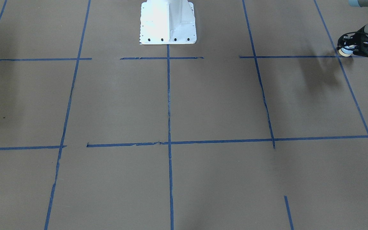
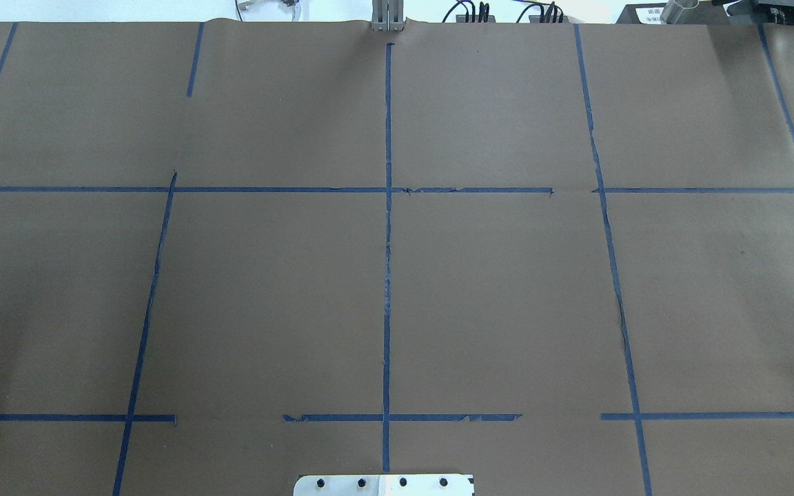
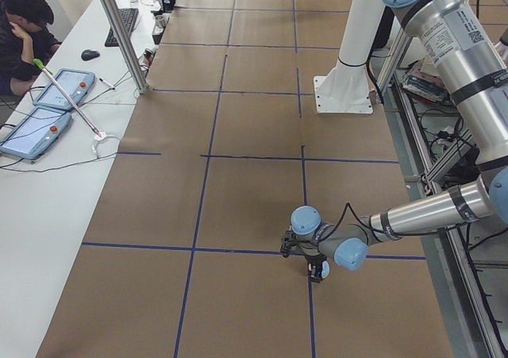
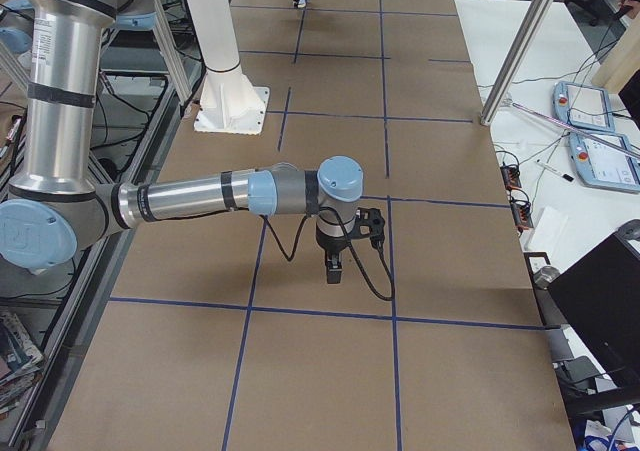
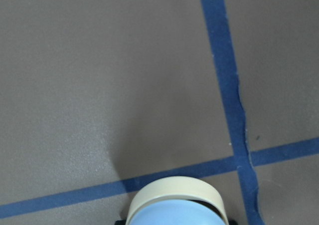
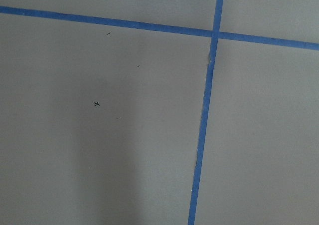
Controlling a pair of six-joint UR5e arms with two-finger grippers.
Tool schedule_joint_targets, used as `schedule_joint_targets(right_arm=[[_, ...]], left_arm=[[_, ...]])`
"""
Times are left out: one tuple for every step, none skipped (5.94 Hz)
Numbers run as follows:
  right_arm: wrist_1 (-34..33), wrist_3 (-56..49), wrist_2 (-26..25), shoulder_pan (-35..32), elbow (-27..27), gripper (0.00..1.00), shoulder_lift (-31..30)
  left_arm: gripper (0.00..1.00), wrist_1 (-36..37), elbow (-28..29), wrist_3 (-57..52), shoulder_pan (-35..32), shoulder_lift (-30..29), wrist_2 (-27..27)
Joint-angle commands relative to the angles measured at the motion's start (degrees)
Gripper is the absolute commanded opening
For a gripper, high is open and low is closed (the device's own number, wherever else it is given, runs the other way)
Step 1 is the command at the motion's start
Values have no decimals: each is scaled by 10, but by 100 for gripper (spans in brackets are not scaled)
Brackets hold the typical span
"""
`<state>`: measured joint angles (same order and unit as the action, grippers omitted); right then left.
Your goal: Place and press bell with both arms
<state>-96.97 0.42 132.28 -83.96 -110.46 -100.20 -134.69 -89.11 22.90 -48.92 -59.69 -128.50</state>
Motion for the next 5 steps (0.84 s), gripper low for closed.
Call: schedule_joint_targets(right_arm=[[-1, 1, 0, 0, -2, 100, 0], [-1, 2, 0, 0, -5, 100, 0], [-1, 2, 0, -1, -5, 100, 0], [-1, 1, 0, 0, -4, 100, 0], [-1, 0, 0, -1, -4, 100, -1]], left_arm=[[4, -7, -49, 0, -7, 6, 2], [3, -7, -95, 0, -25, 9, 2], [3, -1, -130, 1, -65, -1, 4], [2, 33, -150, 2, -87, -23, 3], [2, 138, -203, 4, -92, -58, 2]])
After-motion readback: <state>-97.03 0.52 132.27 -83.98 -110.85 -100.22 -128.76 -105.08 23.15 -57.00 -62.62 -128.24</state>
